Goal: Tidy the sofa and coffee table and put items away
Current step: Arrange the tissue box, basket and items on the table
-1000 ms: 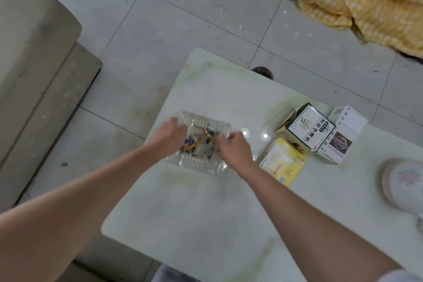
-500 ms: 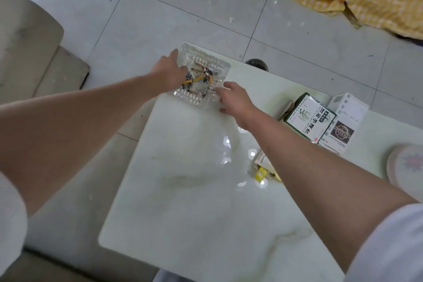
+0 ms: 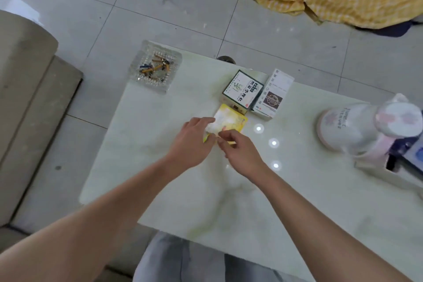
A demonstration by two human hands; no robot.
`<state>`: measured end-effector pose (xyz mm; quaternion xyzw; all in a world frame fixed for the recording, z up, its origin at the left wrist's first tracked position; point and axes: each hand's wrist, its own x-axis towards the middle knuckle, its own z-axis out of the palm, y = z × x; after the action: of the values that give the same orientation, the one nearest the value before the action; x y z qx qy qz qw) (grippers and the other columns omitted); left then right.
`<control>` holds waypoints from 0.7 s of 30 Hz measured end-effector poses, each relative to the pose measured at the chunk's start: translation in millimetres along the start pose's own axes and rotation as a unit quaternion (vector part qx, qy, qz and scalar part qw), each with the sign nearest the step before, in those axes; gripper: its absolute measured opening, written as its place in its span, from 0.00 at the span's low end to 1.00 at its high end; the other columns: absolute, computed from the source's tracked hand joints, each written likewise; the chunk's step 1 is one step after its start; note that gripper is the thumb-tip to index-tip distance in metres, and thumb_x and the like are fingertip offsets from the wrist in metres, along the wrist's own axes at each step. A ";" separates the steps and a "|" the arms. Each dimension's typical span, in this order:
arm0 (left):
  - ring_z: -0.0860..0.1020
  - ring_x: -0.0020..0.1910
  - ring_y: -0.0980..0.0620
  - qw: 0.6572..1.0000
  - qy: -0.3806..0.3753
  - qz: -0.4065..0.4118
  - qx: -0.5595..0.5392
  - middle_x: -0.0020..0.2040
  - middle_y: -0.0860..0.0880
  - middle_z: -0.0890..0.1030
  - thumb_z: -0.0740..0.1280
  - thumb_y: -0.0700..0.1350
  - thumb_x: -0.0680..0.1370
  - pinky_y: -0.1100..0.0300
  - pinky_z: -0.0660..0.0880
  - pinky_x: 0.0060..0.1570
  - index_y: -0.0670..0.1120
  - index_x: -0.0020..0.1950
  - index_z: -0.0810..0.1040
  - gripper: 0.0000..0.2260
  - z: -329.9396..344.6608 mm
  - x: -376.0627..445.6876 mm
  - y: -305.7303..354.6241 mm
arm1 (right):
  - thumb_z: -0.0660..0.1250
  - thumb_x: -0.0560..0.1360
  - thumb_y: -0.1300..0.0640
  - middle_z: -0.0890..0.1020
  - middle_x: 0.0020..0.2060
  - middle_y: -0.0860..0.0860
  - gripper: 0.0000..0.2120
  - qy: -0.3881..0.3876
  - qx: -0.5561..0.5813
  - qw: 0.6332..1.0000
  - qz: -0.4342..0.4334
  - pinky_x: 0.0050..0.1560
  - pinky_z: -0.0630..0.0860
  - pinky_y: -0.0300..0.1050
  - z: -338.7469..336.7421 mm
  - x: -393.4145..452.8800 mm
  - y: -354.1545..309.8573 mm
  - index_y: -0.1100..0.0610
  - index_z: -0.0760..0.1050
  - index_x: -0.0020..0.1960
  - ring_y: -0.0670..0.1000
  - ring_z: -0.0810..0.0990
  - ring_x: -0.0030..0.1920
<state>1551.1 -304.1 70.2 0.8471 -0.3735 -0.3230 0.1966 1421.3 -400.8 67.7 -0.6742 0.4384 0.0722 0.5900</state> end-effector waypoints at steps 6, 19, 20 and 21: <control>0.72 0.67 0.43 0.999 -0.050 -0.010 0.013 0.67 0.44 0.75 0.62 0.52 0.81 0.49 0.71 0.64 0.52 0.72 0.71 0.19 18.2 -63.0 139.4 | 0.64 0.79 0.49 0.78 0.62 0.49 0.15 0.031 -0.107 0.994 -0.002 0.54 0.75 0.45 -115.0 -121.2 28.1 0.52 0.75 0.64 0.50 0.80 0.54; 0.74 0.64 0.43 0.979 -0.054 0.144 0.136 0.63 0.45 0.78 0.61 0.56 0.80 0.47 0.72 0.62 0.52 0.70 0.74 0.19 53.3 -231.1 375.0 | 0.64 0.77 0.40 0.76 0.64 0.49 0.21 0.163 -0.129 0.978 0.006 0.61 0.72 0.45 -291.6 -391.7 88.5 0.49 0.76 0.65 0.51 0.76 0.61; 0.75 0.63 0.43 0.974 -0.046 0.163 0.151 0.63 0.46 0.79 0.61 0.56 0.80 0.48 0.72 0.61 0.52 0.69 0.75 0.19 61.0 -245.2 400.2 | 0.64 0.77 0.39 0.77 0.64 0.49 0.21 0.174 -0.123 0.977 0.004 0.60 0.72 0.45 -311.0 -413.3 99.1 0.49 0.76 0.65 0.50 0.76 0.61; 0.76 0.62 0.44 0.970 -0.040 0.176 0.163 0.63 0.48 0.80 0.61 0.57 0.80 0.50 0.73 0.60 0.52 0.67 0.76 0.19 67.3 -254.1 417.7 | 0.64 0.77 0.38 0.77 0.64 0.48 0.22 0.182 -0.121 0.976 0.003 0.60 0.72 0.44 -325.3 -428.9 107.0 0.49 0.76 0.65 0.50 0.76 0.61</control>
<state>1162.9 -386.1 363.7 0.7752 -0.5718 -0.2514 0.0942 952.8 -454.6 348.4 -0.7409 0.5284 0.0026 0.4145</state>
